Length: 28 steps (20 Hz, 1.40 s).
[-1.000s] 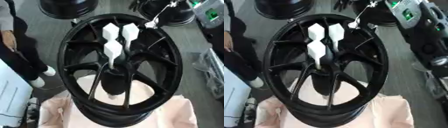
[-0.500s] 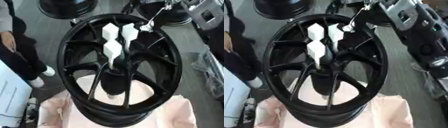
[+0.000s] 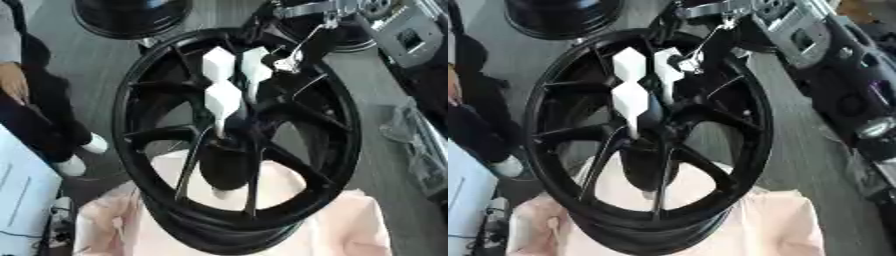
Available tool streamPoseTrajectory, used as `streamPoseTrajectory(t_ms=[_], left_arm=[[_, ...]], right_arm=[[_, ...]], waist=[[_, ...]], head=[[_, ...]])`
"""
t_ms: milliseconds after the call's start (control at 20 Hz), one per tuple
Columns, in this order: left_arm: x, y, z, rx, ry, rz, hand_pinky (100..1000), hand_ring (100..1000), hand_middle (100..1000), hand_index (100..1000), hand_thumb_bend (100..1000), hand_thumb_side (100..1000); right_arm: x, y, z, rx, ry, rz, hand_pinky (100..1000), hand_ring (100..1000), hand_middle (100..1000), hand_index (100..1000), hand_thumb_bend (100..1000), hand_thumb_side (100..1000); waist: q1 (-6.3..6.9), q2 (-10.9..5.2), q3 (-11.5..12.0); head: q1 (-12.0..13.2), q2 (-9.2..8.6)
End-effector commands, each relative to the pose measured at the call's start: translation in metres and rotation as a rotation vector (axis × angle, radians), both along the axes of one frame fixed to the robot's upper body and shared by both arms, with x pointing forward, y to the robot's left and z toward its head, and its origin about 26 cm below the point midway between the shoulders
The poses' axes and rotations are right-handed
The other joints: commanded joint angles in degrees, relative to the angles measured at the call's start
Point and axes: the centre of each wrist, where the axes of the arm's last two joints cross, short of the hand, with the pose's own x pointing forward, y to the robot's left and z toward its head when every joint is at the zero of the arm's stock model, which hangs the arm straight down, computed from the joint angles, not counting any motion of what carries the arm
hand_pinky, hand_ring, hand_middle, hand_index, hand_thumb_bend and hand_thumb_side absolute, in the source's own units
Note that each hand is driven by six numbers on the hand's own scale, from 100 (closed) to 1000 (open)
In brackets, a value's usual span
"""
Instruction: Pull the pin out of the wheel hub.
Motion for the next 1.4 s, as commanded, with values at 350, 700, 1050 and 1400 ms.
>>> streamPoseTrajectory(t_ms=[350,700,1050,1400], left_arm=[[0.0013,0.0028,0.0066,0.018,-0.017,0.005,547,756,624,682,203,814],[0.0017,0.0022,0.0060,0.020,-0.015,0.004,547,755,621,681,203,815],[0.0016,0.0019,0.0051,0.020,-0.013,0.006,547,754,620,679,202,817],[0.0018,0.0012,0.0047,0.019,-0.011,0.005,547,751,619,679,202,817]], right_arm=[[0.0004,-0.0031,0.0067,-0.034,-0.011,0.023,869,830,789,925,113,378],[0.0014,-0.0043,0.0045,-0.035,-0.005,0.020,866,827,783,911,112,404],[0.0045,-0.0083,0.0007,-0.055,-0.009,0.006,868,828,785,902,146,412],[0.0066,-0.0113,-0.0010,-0.066,-0.013,0.002,862,821,773,900,150,404]], waist=[[0.35,-0.59,0.2],[0.17,-0.14,0.4],[0.02,0.13,0.5],[0.12,0.50,0.7]], head=[[-0.6,0.32],[-0.8,0.32],[-1.0,0.32],[-1.3,0.32]])
